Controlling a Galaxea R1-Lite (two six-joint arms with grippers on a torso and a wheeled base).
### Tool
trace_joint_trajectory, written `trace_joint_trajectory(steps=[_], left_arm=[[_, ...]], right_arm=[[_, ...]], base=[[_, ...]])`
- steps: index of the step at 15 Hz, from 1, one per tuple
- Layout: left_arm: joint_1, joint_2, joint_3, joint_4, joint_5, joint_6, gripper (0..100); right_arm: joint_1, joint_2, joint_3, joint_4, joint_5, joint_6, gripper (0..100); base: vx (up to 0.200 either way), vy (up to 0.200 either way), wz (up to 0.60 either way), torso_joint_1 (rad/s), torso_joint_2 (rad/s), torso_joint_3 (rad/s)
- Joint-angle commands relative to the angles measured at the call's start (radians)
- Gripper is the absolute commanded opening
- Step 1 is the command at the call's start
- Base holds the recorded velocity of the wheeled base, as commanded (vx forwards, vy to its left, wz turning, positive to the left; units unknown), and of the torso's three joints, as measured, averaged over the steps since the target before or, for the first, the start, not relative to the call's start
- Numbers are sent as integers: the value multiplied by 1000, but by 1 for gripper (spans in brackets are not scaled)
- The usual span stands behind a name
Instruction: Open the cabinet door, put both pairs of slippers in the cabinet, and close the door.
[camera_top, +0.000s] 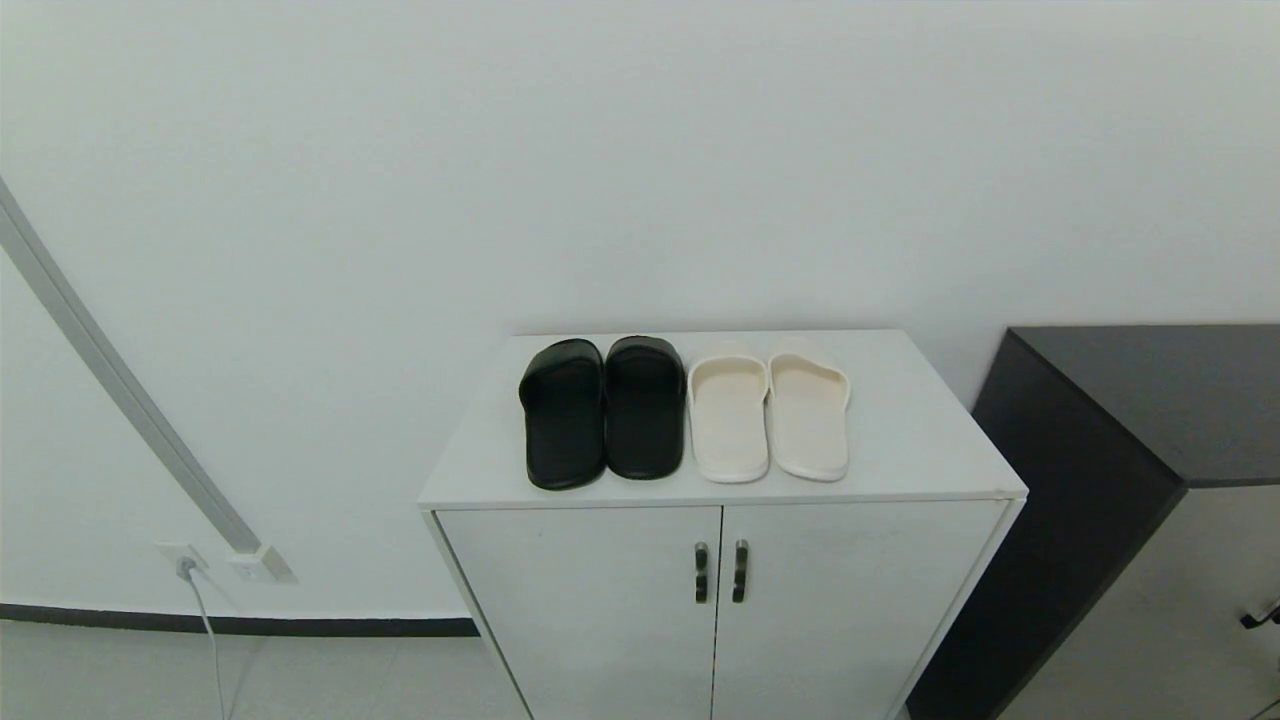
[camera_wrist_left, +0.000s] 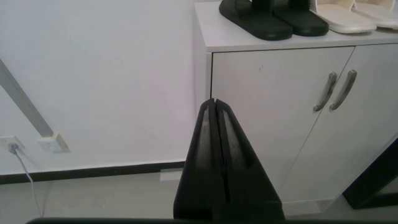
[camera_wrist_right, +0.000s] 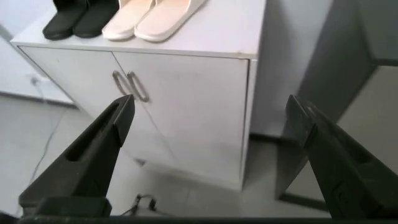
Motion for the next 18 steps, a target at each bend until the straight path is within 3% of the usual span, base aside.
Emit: trace_joint_trajectory(steps=[1,3,6,11,18], left_arm=[[0,0,0,0,0,1,0],[0,0,0,0,0,1,0],[0,0,0,0,0,1,0],[0,0,0,0,1,-2,0],[0,0,0,0,0,-2,0]], right_arm=[[197,361,-150,-70,-94,70,100],[424,488,-255,-86,-292,175,100],[595,694,-427,-104,-470,251,100],[706,1016,-696,-104,-677,342,100],[710,1354,-1018,-118,-864,353,100]], base=[[0,0,0,0,0,0],[0,0,0,0,0,0],[0,0,0,0,0,0],[0,0,0,0,0,0],[0,0,0,0,0,0]])
